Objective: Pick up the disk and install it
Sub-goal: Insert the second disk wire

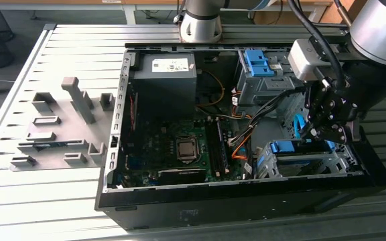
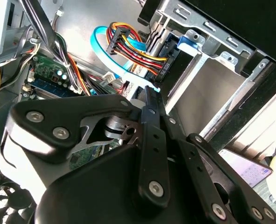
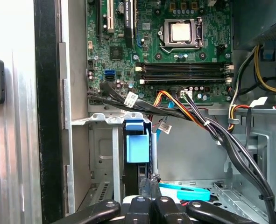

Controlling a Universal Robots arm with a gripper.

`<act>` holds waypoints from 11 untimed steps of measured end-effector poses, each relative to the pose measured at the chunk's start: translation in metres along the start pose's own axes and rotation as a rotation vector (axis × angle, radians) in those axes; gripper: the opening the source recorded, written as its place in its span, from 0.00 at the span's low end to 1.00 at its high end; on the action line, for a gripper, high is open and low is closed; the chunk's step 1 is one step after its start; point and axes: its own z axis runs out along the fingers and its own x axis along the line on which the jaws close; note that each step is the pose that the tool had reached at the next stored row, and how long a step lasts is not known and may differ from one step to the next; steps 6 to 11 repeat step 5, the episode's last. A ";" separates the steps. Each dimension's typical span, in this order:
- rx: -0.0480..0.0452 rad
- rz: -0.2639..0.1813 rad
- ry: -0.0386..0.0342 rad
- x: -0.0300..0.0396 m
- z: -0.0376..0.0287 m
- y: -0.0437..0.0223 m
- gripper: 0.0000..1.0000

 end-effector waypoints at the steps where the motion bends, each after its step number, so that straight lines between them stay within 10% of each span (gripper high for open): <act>1: 0.0000 0.000 0.0000 0.0000 0.0000 0.0000 0.11; 11: 0.0000 0.000 0.0001 0.0000 -0.0002 0.0000 0.11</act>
